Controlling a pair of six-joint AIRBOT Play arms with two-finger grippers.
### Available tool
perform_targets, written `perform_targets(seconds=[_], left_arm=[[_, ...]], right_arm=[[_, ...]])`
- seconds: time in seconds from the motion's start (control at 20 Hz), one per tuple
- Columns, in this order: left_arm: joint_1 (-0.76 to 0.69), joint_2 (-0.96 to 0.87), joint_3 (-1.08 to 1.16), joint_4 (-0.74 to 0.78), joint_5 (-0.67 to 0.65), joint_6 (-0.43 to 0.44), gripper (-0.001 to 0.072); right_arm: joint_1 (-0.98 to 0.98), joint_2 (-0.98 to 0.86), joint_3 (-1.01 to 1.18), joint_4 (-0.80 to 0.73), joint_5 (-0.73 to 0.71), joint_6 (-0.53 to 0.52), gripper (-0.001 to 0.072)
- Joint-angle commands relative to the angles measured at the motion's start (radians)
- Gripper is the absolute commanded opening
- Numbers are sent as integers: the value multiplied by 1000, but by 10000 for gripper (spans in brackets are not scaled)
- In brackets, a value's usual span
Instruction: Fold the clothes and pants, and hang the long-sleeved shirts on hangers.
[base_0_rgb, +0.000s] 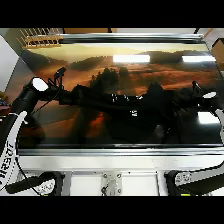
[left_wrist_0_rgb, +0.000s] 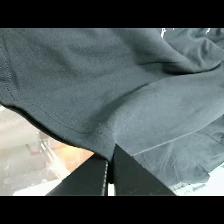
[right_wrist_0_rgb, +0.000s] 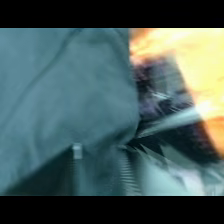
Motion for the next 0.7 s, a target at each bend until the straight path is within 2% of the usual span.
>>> perform_targets(seconds=[0.0, 0.15, 0.35, 0.65], left_arm=[[1, 2, 2, 1, 10, -1, 5], [18, 39, 74, 2, 24, -27, 4], [51, 200, 345, 0, 16, -35, 5], [51, 490, 629, 1, 39, -34, 5]], right_arm=[[14, 6, 8, 8, -8, -15, 13], [11, 130, 65, -7, 13, -16, 12], [11, 414, 297, -18, 63, -15, 12], [13, 811, 512, 9, -66, -11, 12]])
